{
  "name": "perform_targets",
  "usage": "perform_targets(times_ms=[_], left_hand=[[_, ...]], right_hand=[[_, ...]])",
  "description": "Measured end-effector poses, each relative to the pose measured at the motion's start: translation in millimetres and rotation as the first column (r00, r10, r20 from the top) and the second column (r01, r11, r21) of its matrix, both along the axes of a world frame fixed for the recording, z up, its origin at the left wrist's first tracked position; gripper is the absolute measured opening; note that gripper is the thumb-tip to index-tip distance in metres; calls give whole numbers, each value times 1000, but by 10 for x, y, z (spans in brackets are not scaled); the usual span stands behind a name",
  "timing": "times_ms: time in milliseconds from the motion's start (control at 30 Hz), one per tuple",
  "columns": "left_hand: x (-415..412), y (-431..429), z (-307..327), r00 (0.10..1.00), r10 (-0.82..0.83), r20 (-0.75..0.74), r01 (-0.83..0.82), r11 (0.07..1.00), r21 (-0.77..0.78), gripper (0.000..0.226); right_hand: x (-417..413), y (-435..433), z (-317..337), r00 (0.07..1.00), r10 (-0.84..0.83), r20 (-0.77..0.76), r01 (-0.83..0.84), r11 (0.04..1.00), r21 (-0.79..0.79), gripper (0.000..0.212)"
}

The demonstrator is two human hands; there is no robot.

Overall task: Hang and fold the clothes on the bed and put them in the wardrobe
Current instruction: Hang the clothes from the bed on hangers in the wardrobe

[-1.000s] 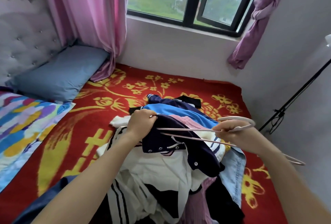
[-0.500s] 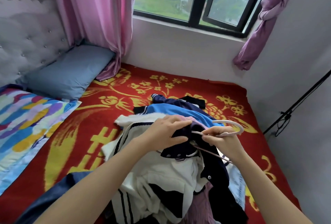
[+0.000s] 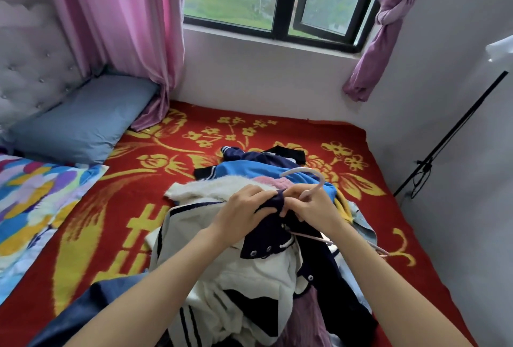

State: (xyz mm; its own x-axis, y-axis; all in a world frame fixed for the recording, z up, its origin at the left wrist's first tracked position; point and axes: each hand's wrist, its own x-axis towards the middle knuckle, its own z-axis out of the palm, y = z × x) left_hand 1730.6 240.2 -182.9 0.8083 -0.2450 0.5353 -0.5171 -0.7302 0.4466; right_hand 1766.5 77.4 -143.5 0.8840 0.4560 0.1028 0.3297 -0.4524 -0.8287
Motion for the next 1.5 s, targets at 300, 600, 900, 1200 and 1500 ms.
perform_targets(times_ms=[300, 600, 900, 1200, 1500], left_hand=[[178, 340, 14, 973, 224, -55, -230, 945, -231, 25], [279, 304, 84, 961, 266, -71, -273, 892, -360, 28], [94, 477, 84, 969, 196, -151, -243, 865, -439, 32], [36, 796, 22, 926, 379, 0, -337, 823, -458, 31], [59, 796, -24, 878, 470, 88, -400, 822, -404, 25]], right_hand=[[-25, -590, -327, 600, -596, 534, 561, 789, 252, 23], [-183, -650, -1125, 832, -501, 238, 552, 699, -455, 39], [182, -890, -850, 557, -684, -472, 741, 665, -89, 29], [382, -1031, 153, 841, -383, -383, 423, 906, 24, 36], [492, -935, 237, 806, -374, -459, 419, 908, -5, 23]])
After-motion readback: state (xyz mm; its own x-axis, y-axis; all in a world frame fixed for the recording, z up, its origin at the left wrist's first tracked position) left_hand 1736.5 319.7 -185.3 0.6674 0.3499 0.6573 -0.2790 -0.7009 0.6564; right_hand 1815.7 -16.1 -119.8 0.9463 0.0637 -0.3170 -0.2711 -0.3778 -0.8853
